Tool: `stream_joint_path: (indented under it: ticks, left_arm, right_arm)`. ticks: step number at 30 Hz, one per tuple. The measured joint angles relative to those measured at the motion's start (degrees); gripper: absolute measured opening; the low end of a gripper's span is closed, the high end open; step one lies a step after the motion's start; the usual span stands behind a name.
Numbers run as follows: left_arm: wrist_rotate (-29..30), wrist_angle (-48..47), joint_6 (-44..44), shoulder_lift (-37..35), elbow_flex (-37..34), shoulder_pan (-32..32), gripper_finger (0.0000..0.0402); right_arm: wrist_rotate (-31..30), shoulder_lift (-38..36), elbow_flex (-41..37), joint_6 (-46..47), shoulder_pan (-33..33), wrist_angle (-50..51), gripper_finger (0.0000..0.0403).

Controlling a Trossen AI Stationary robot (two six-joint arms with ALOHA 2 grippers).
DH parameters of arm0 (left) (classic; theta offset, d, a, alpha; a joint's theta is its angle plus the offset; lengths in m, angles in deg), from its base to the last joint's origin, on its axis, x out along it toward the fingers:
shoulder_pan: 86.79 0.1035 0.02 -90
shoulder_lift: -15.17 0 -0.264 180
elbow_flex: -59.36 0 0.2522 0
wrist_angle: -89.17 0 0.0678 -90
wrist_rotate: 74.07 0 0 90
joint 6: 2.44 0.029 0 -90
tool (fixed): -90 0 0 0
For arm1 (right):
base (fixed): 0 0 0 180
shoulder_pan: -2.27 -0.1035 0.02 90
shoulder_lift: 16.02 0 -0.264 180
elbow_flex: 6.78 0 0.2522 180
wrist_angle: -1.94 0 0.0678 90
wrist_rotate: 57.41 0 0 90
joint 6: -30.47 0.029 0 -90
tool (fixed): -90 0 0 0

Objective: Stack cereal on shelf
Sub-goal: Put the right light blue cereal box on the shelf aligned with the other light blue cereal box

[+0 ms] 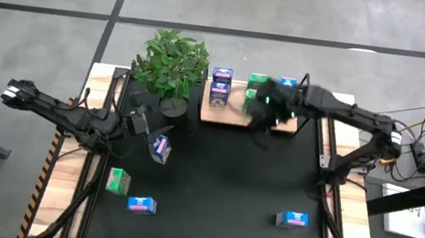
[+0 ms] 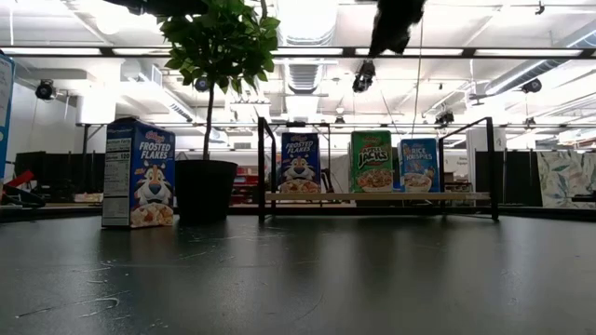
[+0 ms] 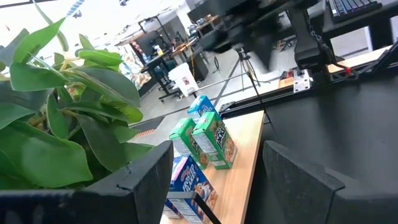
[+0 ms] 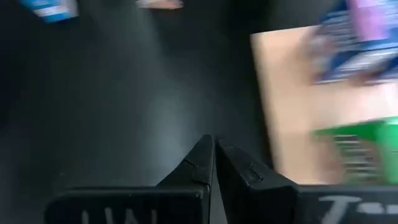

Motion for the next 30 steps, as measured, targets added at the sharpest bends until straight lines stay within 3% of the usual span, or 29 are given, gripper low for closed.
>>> stream_joint_path:
  ticks: [7, 13, 20, 24, 30]
  left_arm:
    - [-0.02, -0.06, -0.49, 0.00, 0.00, 0.01, 0.0233]
    - [-0.02, -0.19, -1.23, 0.00, 0.00, 0.00, 0.0233]
    - [-0.02, 0.66, -3.76, 0.00, 0.00, 0.02, 0.0233]
    - [-0.02, 1.59, -4.79, 0.00, 0.00, 0.00, 0.0233]
    - [-0.02, 4.49, -5.37, 0.00, 0.00, 0.01, 0.0233]
  right_arm:
    - [-2.28, -1.59, -4.75, 14.51, -17.20, 0.75, 0.0009]
    - [-3.56, -3.27, -10.33, 32.48, -31.80, 2.07, 0.0009]
    - [-12.51, -4.83, -14.03, 51.11, -48.56, 2.33, 0.0009]
    - [-13.68, -4.92, -15.51, 57.87, -54.61, 2.54, 0.0009]
    - [-15.81, -3.09, -16.12, 59.25, -59.46, 4.85, 0.0023]
